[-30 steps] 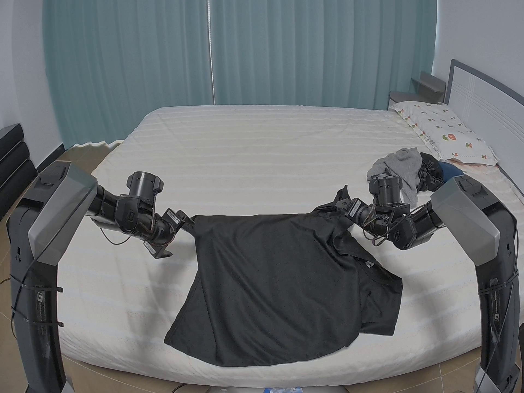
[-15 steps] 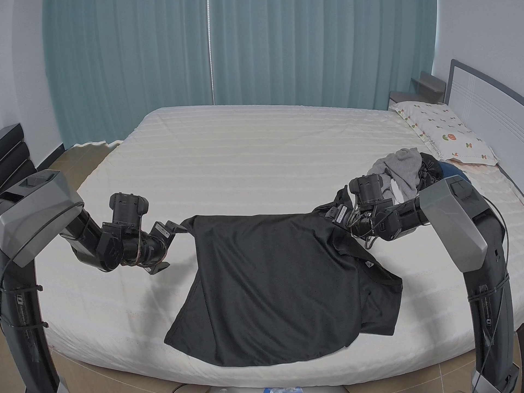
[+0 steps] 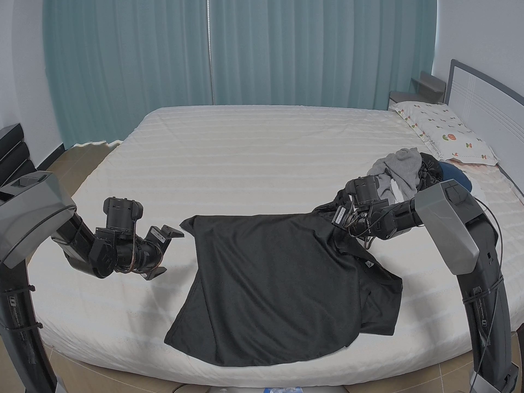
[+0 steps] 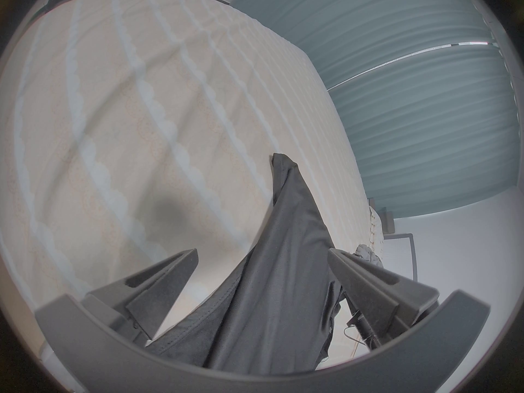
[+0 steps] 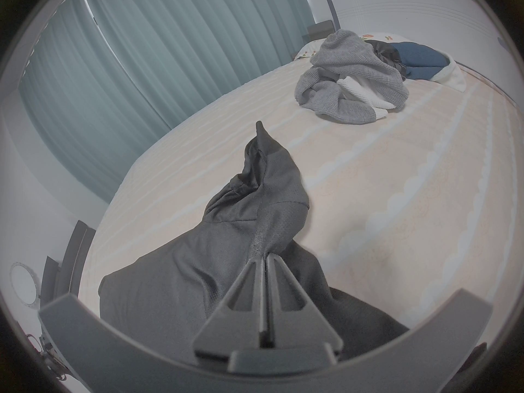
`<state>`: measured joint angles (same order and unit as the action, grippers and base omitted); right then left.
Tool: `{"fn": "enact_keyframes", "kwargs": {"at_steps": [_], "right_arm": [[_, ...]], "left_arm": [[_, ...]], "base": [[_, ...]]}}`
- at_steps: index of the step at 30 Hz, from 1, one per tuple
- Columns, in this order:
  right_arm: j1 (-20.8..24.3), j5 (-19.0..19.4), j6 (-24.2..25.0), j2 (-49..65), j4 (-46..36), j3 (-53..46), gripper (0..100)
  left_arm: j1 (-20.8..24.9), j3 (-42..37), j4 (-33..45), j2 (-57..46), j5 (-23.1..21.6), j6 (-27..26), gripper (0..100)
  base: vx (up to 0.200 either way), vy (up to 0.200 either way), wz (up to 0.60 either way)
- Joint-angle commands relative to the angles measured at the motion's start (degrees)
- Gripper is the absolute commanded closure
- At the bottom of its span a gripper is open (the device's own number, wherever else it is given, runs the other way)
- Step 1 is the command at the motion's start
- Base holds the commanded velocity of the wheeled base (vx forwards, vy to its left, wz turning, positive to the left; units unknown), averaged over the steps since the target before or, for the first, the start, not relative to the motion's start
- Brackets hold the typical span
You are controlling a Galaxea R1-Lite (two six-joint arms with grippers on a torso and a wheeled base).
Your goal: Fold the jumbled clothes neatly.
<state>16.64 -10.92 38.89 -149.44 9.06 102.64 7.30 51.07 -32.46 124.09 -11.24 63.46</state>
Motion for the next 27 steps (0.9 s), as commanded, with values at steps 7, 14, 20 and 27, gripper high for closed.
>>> {"fn": "enact_keyframes", "kwargs": {"at_steps": [7, 14, 20, 27], "right_arm": [[-6.53, 0.82, 0.75, 3.63, 0.70, -0.52, 100], [-10.40, 1.69, 1.10, 2.76, 1.58, -0.43, 100], [-11.54, 3.10, 2.42, 1.79, 6.24, -0.60, 100], [-10.93, 5.03, 2.24, 2.40, 9.93, -4.82, 0]], "left_arm": [[0.17, -2.81, -0.14, -0.95, -0.19, -0.62, 0], [0.26, -3.08, -0.14, -0.87, -0.36, -0.71, 0], [0.26, -3.25, -0.06, -0.78, -0.45, -0.71, 0], [0.61, -3.61, -0.14, -1.04, -0.36, -0.97, 0]], "base": [[0.000, 0.000, 0.00], [0.000, 0.000, 0.00], [0.000, 0.000, 0.00], [0.000, 0.000, 0.00]]}}
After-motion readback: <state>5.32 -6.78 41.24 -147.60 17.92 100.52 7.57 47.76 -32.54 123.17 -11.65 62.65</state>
